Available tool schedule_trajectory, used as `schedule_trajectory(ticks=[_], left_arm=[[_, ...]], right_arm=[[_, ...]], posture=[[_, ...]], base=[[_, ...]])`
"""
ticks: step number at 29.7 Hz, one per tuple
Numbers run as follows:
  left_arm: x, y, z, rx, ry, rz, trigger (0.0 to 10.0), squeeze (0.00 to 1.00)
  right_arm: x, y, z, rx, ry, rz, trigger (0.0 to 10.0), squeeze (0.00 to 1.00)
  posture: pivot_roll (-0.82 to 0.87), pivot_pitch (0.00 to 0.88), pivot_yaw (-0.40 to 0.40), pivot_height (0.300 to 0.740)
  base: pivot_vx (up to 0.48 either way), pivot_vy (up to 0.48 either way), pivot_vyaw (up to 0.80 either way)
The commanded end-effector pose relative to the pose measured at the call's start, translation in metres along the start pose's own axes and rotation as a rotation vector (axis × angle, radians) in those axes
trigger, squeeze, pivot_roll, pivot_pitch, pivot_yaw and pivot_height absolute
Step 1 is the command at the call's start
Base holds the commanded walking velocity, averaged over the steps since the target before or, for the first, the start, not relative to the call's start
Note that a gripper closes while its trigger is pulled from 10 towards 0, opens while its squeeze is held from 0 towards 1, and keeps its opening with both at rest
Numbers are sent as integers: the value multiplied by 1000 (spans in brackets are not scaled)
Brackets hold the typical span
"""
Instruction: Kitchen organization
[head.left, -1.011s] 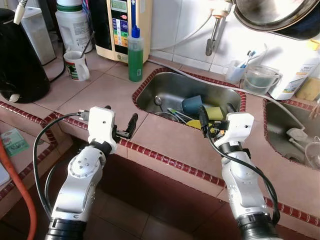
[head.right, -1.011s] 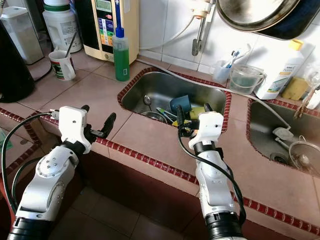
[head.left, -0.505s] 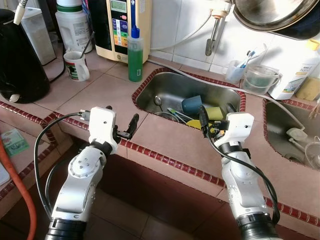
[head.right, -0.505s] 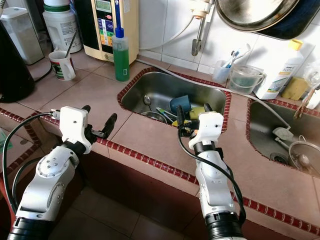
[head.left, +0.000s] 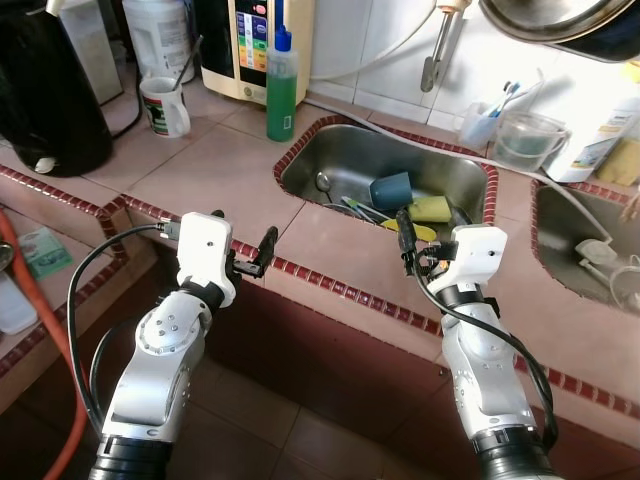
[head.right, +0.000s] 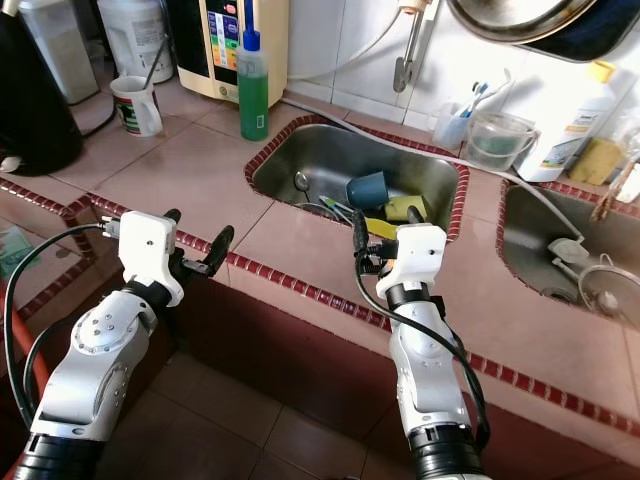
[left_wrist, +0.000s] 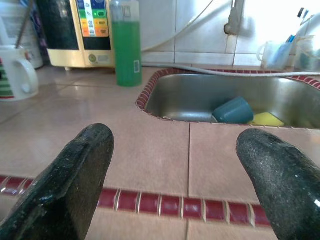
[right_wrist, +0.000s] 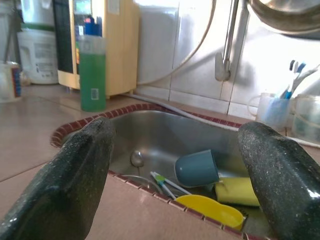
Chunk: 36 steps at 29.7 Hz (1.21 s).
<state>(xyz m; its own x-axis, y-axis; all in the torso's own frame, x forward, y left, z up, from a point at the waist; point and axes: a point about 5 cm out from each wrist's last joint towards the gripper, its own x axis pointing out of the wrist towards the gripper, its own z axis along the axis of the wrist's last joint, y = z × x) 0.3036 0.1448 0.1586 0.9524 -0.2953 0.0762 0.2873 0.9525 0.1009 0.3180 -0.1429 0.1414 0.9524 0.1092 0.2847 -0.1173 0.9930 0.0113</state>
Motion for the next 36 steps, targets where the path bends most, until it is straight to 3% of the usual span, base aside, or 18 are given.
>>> schedule_trajectory(ticks=[1,7,24,30,36], left_arm=[[1,-5,6,9,-16,-25,10000,0],[1,-5,6,13,-16,-26,10000,0],[0,-10,0,33,-28,-48,10000,0],[-8,-18,-10,28,-31,-83,10000,0],[-24,-27,-25,49,-4,-148,10000,0]], right_arm=[[0,-5,3,1,-6,-20,10000,0],[-1,-5,3,1,-7,-21,10000,0],[-5,-3,-3,-19,14,-6,10000,0],[-13,5,-12,-57,41,66,10000,0],[-29,22,-21,-90,76,246,10000,0]], posture=[[-122,31,-48,732],[-121,31,-47,732],[-121,38,-50,732],[-124,54,-59,732],[-126,93,-75,732]], base=[[-240,0,0],[-244,0,0],[0,0,0],[0,0,0],[0,0,0]])
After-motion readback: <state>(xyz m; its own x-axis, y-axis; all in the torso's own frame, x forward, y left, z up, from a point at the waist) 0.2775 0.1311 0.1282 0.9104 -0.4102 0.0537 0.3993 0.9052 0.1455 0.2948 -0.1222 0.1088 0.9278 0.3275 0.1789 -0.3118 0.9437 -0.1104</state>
